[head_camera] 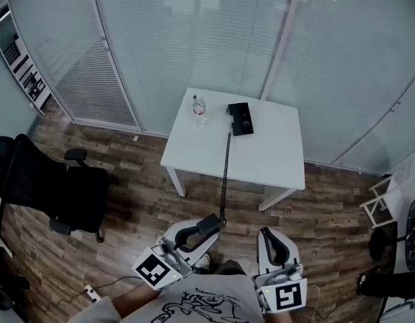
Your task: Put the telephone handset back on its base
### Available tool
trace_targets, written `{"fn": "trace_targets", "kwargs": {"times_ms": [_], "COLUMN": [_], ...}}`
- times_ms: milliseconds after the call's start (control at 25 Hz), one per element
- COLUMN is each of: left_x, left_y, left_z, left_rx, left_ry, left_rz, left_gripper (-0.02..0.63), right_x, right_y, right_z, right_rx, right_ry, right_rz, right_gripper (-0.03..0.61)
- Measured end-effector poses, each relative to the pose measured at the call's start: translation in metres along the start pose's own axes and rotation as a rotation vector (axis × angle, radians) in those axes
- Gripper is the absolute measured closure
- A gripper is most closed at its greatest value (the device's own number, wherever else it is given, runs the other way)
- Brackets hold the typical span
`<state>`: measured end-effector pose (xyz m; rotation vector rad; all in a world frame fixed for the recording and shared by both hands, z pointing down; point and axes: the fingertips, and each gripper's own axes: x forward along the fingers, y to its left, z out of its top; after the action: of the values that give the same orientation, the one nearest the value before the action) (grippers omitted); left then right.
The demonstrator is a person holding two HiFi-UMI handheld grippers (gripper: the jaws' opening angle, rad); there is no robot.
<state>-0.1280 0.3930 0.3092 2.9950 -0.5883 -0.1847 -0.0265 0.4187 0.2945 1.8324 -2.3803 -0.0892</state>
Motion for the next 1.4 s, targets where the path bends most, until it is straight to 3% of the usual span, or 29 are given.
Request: {"fn": "trace_targets", "kwargs": {"times_ms": [560, 1400], "left_x": [0.034, 0.227], "left_y": [0.023, 0.093], "left_z": [-0.01, -0.021], "left_rx": [-0.013, -0.014], "left_ry": [0.022, 0.077], "left_rz": [0.002, 0.034], "left_gripper": [0.541, 0.541], "right_x": [0.026, 0.114], "right_y": [-0.023, -0.218], "right_z": [-0.018, -0.03], "right_rx": [0.029, 0.067], "right_ry": [0.021, -0.016], "right_rz": [0.019, 0.021], "right_gripper": [0.565, 0.565]}}
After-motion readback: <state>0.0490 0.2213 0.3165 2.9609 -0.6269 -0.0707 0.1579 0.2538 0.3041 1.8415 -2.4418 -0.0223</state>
